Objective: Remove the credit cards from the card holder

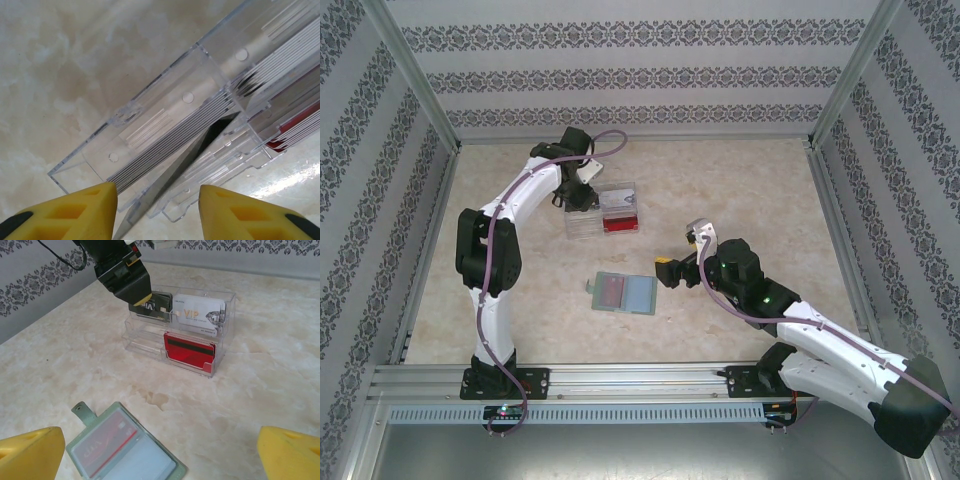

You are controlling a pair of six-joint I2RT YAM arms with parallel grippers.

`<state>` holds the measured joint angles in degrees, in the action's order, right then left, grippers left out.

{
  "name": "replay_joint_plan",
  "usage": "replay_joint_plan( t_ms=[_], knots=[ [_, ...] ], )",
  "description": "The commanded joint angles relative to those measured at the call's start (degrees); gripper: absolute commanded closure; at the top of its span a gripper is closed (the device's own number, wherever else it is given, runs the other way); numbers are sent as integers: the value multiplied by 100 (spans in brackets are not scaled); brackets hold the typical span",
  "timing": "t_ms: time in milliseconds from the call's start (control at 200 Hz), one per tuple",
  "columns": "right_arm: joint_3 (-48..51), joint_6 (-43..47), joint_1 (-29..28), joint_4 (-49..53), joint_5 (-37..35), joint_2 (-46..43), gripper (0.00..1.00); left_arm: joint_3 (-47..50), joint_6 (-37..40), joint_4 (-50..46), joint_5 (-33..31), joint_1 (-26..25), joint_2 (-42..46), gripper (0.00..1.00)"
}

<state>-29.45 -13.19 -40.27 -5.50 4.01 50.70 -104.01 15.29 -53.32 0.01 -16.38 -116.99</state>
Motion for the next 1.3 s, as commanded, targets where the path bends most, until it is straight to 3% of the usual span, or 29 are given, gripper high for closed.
replay_joint_plan(
  t_ms=[0, 300, 435, 839, 1294],
  knots=[
    [93, -67, -5, -146, 97, -34, 2, 79, 97, -18, 15, 52, 159, 53],
    [106, -96, -6, -153, 106, -87, 2, 227, 123, 35, -103, 32, 302, 54],
    [104, -114, -4, -147, 116, -104, 2, 288, 148, 63, -188, 7, 308, 61],
    [114, -123, -4, -145, 119, -148, 2, 363, 237, 85, -410, -170, 335, 66],
    [113, -140, -1, -145, 136, -154, 2, 616, 492, 262, -1019, -472, 364, 66]
  ],
)
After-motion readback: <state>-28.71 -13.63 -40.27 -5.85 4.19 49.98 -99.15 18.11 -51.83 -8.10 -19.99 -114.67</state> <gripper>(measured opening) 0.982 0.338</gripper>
